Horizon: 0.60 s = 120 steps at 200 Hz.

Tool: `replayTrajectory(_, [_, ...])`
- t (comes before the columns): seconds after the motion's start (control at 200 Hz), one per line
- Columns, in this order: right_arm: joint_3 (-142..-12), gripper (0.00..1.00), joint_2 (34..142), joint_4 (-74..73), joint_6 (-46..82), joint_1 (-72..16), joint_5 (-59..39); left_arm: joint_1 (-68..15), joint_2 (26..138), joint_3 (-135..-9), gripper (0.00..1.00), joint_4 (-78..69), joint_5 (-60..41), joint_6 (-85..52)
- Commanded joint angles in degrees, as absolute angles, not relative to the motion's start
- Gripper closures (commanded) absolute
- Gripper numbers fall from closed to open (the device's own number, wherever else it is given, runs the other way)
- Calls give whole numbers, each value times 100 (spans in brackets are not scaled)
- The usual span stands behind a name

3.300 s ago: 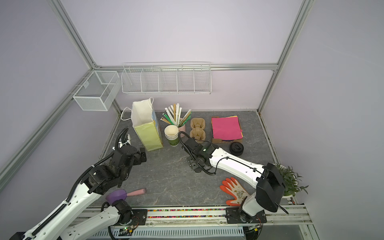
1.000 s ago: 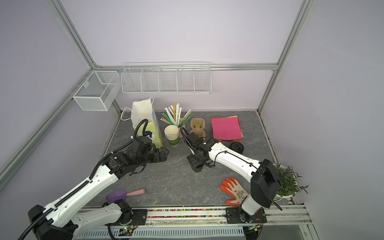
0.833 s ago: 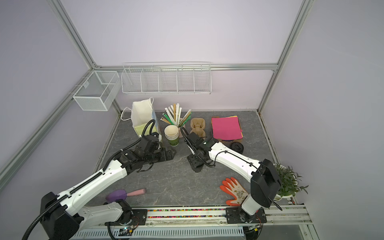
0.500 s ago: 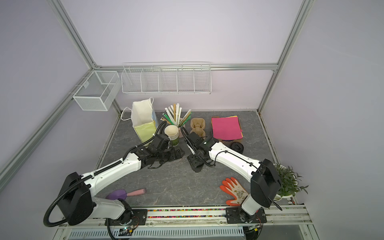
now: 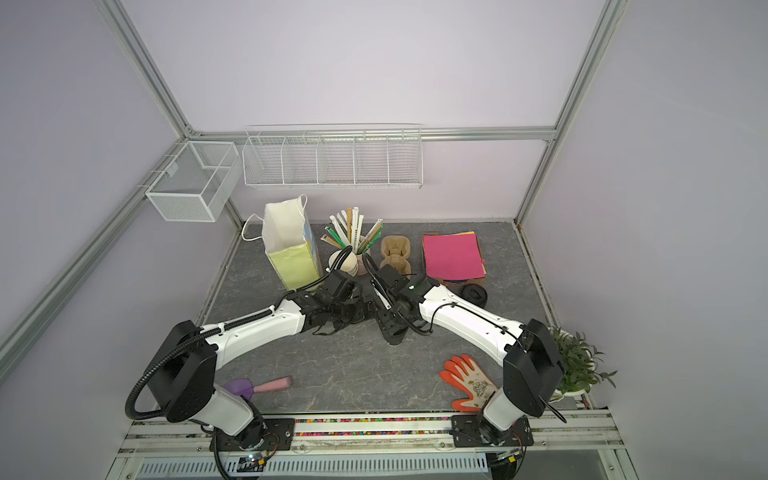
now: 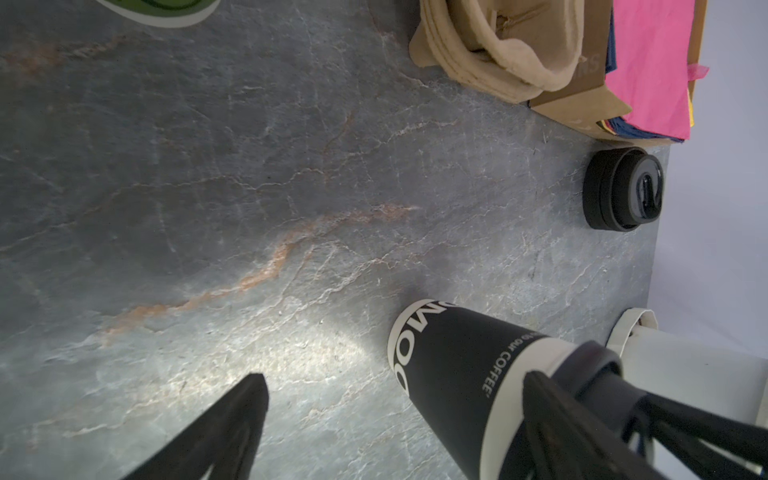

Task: Pack the takeout coffee
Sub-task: 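Hold the cup with the left gripper while the right presses the lid down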

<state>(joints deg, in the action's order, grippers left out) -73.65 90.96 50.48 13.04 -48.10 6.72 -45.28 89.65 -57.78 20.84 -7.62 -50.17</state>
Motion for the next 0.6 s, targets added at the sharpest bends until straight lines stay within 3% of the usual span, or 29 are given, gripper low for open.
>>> replayTrajectory(0.0, [-6891, 27, 9440, 5825, 1225, -4887, -9, -4596, 9043, -5991, 5, 1988, -823, -5098])
replayTrajectory(0.305, [-6809, 27, 9422, 5791, 1243, -4896, -13, -4597, 8832, -5841, 5, 1869, -861, -5168])
replayTrajectory(0.595, [-6829, 27, 9439, 5801, 1250, -4888, 3, -4736, 8640, -5628, 12, 1820, -909, -5291])
